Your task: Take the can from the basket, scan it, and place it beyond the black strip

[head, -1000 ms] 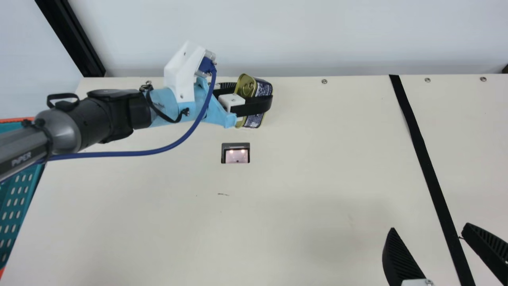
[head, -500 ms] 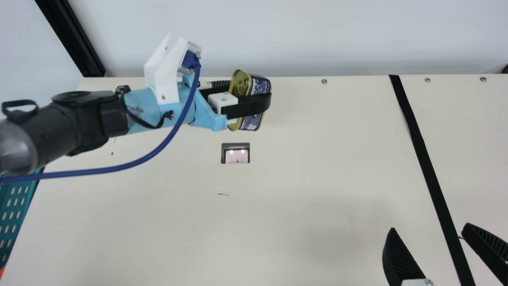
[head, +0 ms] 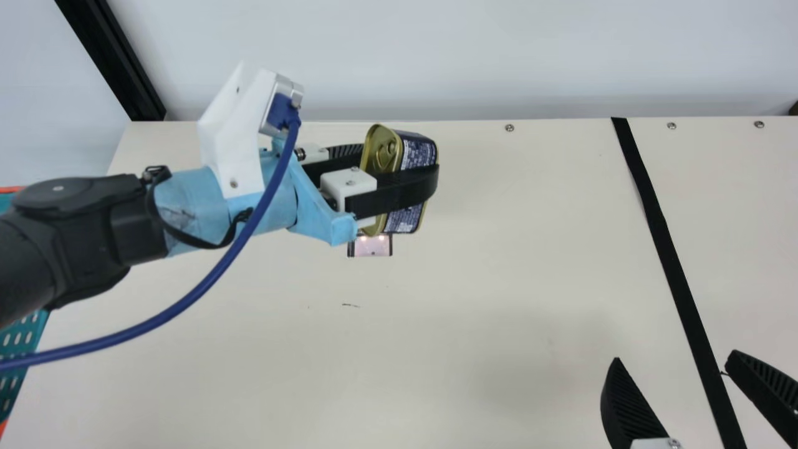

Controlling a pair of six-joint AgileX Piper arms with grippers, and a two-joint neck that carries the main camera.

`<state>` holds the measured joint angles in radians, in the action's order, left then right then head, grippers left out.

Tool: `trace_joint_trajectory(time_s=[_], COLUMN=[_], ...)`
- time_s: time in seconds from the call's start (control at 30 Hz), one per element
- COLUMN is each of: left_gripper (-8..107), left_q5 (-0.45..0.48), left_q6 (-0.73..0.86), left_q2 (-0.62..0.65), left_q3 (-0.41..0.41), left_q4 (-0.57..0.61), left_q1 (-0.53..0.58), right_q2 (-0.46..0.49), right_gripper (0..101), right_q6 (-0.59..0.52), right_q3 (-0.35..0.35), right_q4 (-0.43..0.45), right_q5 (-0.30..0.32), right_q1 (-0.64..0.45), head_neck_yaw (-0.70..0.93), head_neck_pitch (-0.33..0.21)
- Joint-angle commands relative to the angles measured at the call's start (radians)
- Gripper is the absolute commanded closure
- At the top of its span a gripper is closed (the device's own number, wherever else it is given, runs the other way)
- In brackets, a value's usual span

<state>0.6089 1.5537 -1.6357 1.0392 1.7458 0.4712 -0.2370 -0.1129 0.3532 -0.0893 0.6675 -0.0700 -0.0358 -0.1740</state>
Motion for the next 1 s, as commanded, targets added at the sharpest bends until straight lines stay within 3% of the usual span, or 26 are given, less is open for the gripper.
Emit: trace_joint_trajectory(time_s=[0.0,0.6,0.97], left_gripper=[89,89,89], left_q5=[-0.012,-0.049,-0.049], left_q6=[-0.014,-0.063,-0.063], left_q2=[0.013,0.026,0.026], left_q3=[-0.009,-0.023,-0.023], left_q4=[-0.001,0.002,0.002], left_q1=[0.016,0.082,0.082], right_q2=[0.0,-0.006,-0.115], right_gripper=[0,0,0], right_q6=[0.0,-0.003,-0.023], right_q3=[0.0,0.004,0.057], right_q4=[0.0,-0.003,-0.097], right_q5=[0.0,-0.003,-0.064], right_q1=[0.0,0.01,0.091], head_neck_yaw=[0.0,0.0,0.0], head_neck_pitch=[-0.01,-0.01,-0.01])
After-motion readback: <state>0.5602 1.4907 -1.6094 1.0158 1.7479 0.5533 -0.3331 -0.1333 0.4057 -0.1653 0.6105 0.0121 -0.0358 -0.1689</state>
